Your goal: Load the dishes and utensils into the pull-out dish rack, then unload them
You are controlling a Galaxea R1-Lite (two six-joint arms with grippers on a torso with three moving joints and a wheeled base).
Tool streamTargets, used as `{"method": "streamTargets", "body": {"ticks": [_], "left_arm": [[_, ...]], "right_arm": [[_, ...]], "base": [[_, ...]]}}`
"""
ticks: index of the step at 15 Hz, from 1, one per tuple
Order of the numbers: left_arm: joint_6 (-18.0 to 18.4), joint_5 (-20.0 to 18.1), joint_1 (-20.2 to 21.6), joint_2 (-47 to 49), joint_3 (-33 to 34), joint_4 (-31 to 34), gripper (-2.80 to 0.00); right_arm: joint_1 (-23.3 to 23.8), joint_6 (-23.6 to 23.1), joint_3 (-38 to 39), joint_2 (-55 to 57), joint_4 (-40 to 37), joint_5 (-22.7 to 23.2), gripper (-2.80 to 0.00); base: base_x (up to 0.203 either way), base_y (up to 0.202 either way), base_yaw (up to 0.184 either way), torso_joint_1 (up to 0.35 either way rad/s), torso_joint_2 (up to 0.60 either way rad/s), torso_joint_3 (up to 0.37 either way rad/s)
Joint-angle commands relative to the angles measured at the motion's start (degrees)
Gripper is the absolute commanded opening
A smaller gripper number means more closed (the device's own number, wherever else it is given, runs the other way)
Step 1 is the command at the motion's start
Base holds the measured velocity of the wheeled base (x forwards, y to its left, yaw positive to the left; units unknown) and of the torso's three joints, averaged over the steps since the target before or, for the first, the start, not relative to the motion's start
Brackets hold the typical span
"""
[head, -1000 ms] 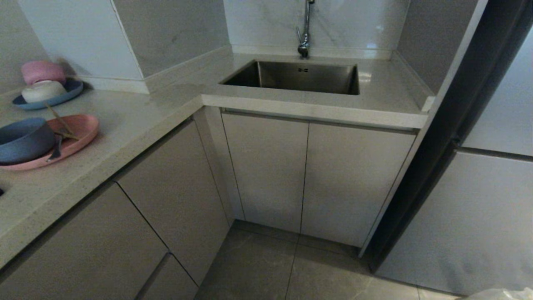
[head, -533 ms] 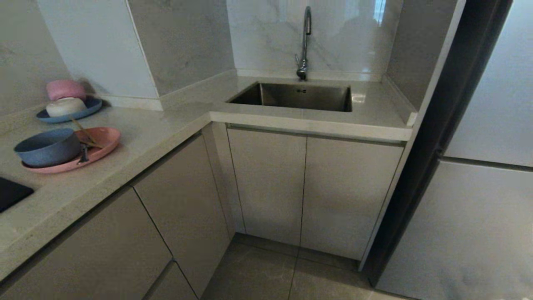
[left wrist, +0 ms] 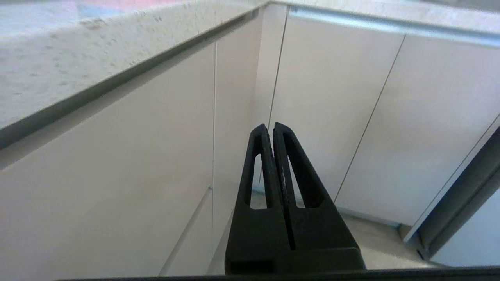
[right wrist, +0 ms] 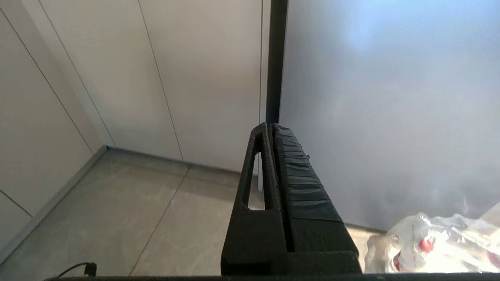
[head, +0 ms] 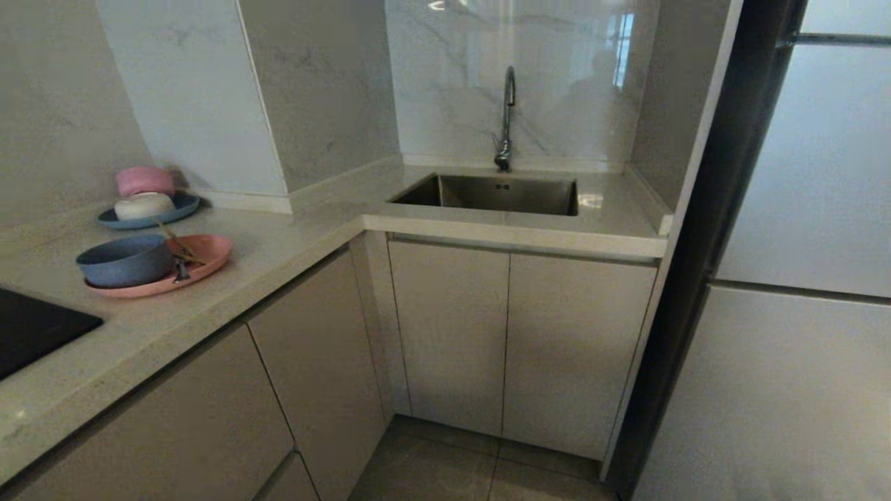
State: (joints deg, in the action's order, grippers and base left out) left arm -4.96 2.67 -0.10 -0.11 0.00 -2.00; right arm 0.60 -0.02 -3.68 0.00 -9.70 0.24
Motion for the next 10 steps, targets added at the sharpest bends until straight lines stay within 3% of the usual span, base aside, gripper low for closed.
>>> {"method": "streamTargets", "body": {"ticks": [1, 4, 10], "left_arm": [[-0.1, 0.1, 0.0, 0.1, 0.4, 0.0, -2.8], [-0.1, 0.0, 0.0, 0.1, 0.4, -0.1, -2.8], [-0.1, 0.1, 0.1, 0.1, 0.4, -0.1, -2.8]], "right_arm": [[0.0, 0.0, 0.0, 0.0, -0.1, 0.0, -2.8], [0.0, 0.0, 0.0, 0.0, -0.1, 0.0, -2.8], [0.0, -0.1, 0.0, 0.0, -0.1, 0.0, -2.8]], "base": [[0.0, 0.0, 0.0, 0.006, 0.01, 0.204], [0.0, 0.0, 0.0, 0.002, 0.0, 0.176], [0.0, 0.0, 0.0, 0.0, 0.0, 0.023]]}}
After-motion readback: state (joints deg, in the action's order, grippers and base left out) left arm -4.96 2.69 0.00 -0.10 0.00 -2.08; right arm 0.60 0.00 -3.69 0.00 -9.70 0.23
